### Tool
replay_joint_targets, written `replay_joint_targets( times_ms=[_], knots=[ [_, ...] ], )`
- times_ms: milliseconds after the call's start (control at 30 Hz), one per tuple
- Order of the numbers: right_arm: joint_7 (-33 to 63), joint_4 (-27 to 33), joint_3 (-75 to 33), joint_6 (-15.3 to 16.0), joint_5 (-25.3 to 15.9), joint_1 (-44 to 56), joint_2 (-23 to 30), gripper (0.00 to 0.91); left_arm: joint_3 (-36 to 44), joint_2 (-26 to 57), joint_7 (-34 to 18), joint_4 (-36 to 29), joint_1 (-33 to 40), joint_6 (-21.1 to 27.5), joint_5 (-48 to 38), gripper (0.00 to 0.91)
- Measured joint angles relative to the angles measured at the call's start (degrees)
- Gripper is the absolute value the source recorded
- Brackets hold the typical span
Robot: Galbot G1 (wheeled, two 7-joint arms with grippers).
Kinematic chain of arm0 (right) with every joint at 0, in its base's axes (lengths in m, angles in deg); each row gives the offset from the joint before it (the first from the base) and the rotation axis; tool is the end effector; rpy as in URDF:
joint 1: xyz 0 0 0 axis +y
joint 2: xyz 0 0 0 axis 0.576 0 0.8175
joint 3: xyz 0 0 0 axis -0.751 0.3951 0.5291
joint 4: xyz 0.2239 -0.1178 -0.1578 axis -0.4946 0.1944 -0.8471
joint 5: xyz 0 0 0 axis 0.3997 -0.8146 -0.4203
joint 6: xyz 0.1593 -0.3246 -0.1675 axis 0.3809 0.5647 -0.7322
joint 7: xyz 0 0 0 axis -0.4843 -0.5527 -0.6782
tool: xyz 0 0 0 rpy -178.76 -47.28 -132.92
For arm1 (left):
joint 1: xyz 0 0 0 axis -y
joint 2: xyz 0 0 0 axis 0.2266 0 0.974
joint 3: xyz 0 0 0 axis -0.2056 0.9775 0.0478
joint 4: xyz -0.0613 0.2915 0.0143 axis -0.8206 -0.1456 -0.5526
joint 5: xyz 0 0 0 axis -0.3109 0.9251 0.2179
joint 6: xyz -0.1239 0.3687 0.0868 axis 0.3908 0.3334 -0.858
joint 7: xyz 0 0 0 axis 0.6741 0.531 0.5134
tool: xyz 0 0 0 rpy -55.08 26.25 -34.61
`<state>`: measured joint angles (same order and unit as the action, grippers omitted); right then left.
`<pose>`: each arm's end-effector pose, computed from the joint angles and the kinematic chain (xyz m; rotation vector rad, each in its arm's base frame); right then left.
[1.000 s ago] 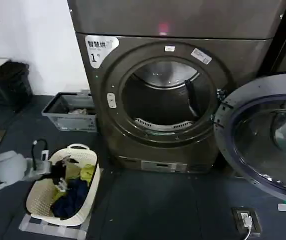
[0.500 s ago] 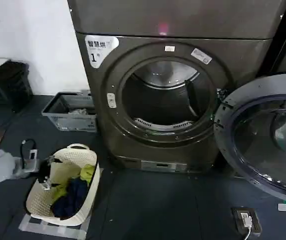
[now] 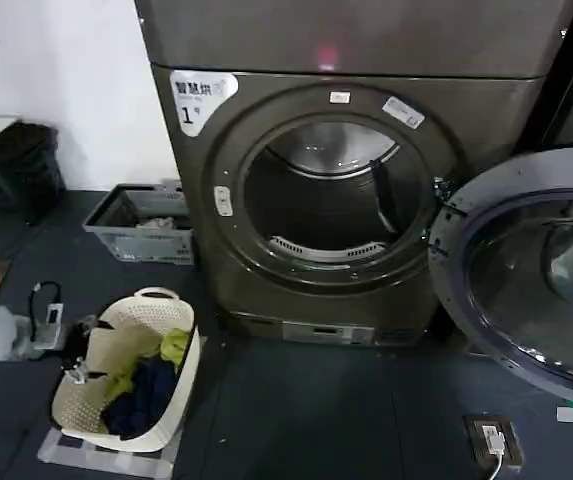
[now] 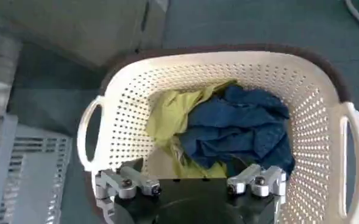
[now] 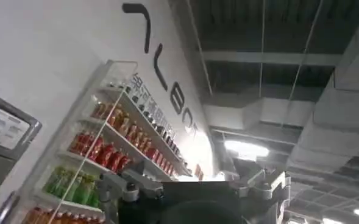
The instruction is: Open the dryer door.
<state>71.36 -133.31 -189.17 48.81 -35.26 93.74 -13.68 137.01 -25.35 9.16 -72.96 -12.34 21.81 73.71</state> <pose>-0.0852 -0.4250 0.1215 1.6580 2.2227 -0.8772 0.4159 0.2349 -0.2025 -1.1711 -1.6989 -1.4071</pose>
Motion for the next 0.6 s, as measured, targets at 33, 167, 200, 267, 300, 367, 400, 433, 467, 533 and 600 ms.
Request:
replay_joint_targets(
  times_ms=[33, 167, 200, 267, 300, 367, 400, 433, 467, 533, 600],
  knots=[
    [-0.03, -0.01, 0.01, -0.06, 0.00, 0.03, 0.00, 0.907, -0.13, 0.00, -0.02, 0.03, -0.22, 0.00, -0.01, 0.907],
    [-0.01, -0.04, -0.21, -0.25, -0.05, 0.13, -0.06, 0.907, -0.77, -0.04, -0.10, 0.37, -0.85, -1.15, 1.19, 0.907],
    [-0.01, -0.07, -0.18, -0.24, -0.15, 0.00, -0.16, 0.907, -1.14, -0.18, -0.18, 0.64, -1.12, -1.18, 1.18, 0.907],
    [-0.01, -0.28, -0.02, -0.23, -0.18, -0.21, -0.20, 0.907, -1.59, -0.26, -0.29, 0.73, -1.46, -1.22, 1.08, 0.907],
    [-0.01, -0.29, -0.02, -0.23, -0.18, -0.23, -0.21, 0.907, -1.77, -0.26, -0.32, 0.72, -1.56, -1.15, 0.87, 0.907],
    [-0.02, -0.29, -0.11, -0.22, -0.20, -0.19, -0.21, 0.907, -2.05, -0.24, -0.16, 0.98, -1.65, -1.49, 1.08, 0.907],
    [-0.03, -0.37, -0.14, -0.29, -0.33, -0.18, -0.20, 0.907, -2.34, -0.39, -0.07, 1.44, -1.65, -1.80, 1.19, 0.907],
    [-0.04, -0.55, -0.16, -0.31, -0.35, -0.18, -0.21, 0.907, -2.46, -0.57, -0.05, 1.77, -1.61, -1.79, 1.10, 0.907],
    [-0.05, -0.66, -0.16, -0.32, -0.42, -0.22, -0.20, 0.907, -2.48, -0.69, -0.01, 2.16, -1.53, -1.82, 1.41, 0.907],
    [-0.06, -0.63, -0.38, -0.39, -0.51, -0.18, -0.16, 0.907, -2.51, -0.64, 0.38, 2.33, -1.51, -1.84, 1.51, 0.907],
    [-0.07, -0.61, -0.72, -0.44, -0.53, -0.01, -0.15, 0.907, -2.51, -0.45, 0.70, 2.46, -1.69, -1.92, 2.01, 0.907]
  ],
)
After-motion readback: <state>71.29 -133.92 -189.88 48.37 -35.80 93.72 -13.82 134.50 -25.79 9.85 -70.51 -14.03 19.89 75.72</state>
